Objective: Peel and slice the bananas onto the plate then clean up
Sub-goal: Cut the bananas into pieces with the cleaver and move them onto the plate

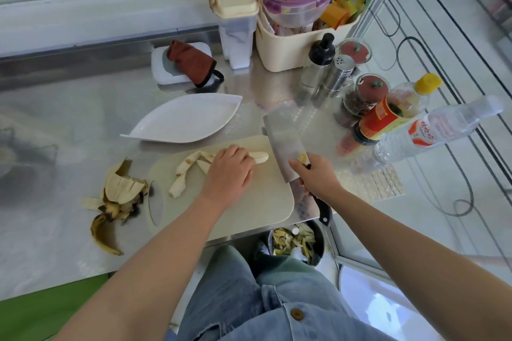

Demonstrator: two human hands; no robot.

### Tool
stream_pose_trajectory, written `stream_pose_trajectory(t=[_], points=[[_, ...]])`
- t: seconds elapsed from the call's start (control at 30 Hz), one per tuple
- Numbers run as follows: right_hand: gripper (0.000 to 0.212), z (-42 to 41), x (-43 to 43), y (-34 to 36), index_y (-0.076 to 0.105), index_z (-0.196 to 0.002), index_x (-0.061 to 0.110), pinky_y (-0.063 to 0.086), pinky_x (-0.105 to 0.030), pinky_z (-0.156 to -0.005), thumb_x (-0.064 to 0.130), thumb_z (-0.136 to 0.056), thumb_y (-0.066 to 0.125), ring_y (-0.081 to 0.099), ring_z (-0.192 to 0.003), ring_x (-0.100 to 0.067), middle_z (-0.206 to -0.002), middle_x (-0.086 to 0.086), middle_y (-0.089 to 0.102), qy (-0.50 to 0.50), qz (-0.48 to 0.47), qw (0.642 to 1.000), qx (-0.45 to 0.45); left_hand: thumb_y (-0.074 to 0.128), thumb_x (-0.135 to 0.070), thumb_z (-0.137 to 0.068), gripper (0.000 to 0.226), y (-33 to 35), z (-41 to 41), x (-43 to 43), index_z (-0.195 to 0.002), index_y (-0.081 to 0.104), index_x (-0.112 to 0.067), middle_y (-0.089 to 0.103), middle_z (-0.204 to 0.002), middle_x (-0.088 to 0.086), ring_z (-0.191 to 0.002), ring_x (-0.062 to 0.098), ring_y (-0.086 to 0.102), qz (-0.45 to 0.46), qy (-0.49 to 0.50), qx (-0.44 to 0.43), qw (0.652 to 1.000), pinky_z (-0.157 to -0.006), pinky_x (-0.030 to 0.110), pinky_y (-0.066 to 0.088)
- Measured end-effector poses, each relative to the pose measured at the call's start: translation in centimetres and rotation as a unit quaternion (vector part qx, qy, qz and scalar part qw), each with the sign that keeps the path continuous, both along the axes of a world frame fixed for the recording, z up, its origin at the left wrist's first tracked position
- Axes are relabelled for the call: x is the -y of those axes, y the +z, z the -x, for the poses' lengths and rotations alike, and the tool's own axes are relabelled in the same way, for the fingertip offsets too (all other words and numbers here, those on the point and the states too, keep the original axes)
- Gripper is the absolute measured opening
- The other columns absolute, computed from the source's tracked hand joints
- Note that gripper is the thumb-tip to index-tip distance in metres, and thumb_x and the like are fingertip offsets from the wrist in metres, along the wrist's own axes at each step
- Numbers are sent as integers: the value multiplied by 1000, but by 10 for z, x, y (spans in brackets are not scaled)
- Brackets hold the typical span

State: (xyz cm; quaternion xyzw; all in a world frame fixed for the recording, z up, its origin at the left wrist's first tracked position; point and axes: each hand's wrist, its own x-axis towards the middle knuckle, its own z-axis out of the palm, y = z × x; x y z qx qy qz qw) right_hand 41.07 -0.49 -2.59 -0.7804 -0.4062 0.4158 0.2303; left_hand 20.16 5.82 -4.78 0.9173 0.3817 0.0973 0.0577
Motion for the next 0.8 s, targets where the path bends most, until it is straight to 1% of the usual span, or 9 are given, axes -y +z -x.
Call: stream_pose_trajectory(t=[0.1, 0.17, 0.27, 0.33, 0.4, 0.5, 0.57, 0.7, 0.8], points=[[35, -2, 1, 1, 55, -87, -5, 46, -26, -40, 30, -94, 55, 56, -44, -18, -60, -9, 57, -9, 0, 1000, 0, 72, -15, -73, 39, -5, -22, -8, -112, 64, -11, 65, -110, 6, -106, 29, 57, 34, 8, -38, 999, -88, 41, 46], [35, -5, 1, 2, 55, -88, -4, 46, -26, -40, 30, -94, 55, 56, -44, -17, -60, -9, 58, -9, -2, 1000, 1, 80, -13, -66, 45, -7, -34, -11, -109, 66, -11, 66, -101, 7, -96, 29, 60, 56, 12, -86, 995, -84, 38, 47], [34, -9, 2, 2, 55, -87, -4, 46, -25, -40, 30, -94, 55, 56, -45, -16, -61, -10, 58, -15, -4, 1000, 1, 84, -6, -52, 35, -5, -41, -13, -81, 67, -15, 59, -75, 4, -70, 27, 58, 47, 15, -122, 991, -70, 33, 45], [34, -10, 2, 2, 55, -86, -3, 47, -25, -41, 30, -94, 54, 55, -43, -13, -62, -11, 60, -12, -4, 1000, 7, 84, -3, -49, 33, -4, -41, -14, -72, 64, -15, 54, -70, 4, -61, 25, 54, 34, 2, -124, 992, -64, 32, 43], [33, -10, 3, 2, 55, -87, -2, 46, -23, -40, 31, -95, 54, 55, -42, -12, -64, -12, 61, -4, -2, 1000, 13, 83, -4, -51, 30, -4, -37, -14, -72, 65, -14, 53, -70, 4, -61, 25, 53, 24, -8, -125, 992, -63, 32, 42], [34, -8, 3, 2, 55, -88, -1, 46, -22, -39, 33, -94, 54, 61, -51, -21, -71, -17, 63, 18, -4, 999, 30, 79, -7, -60, 22, -4, -30, -14, -77, 67, -13, 55, -77, 6, -71, 27, 55, 17, -8, -120, 993, -67, 36, 43], [33, -5, 3, 1, 56, -85, 2, 48, -24, -39, 33, -94, 54, 64, -55, -23, -72, -16, 64, 36, -6, 999, 39, 79, -7, -60, 20, -5, -28, -11, -75, 67, -13, 57, -77, 5, -72, 26, 55, 10, -22, -120, 992, -68, 36, 43], [28, 2, 1, 2, 59, -82, 7, 56, -42, -58, 33, -92, 54, 65, -67, -25, -72, -12, 65, 58, -8, 997, 54, 78, -4, -56, 20, -7, -24, 0, -67, 64, -13, 55, -65, 4, -61, 26, 56, -7, -70, -111, 991, -64, 33, 46], [27, 5, 1, 4, 59, -79, 10, 56, -44, -62, 33, -92, 53, 66, -70, -26, -73, -11, 64, 59, -10, 997, 49, 79, -6, -59, 22, -9, -18, 4, -76, 66, -13, 59, -72, 3, -65, 24, 58, -8, -84, -114, 990, -68, 34, 49]])
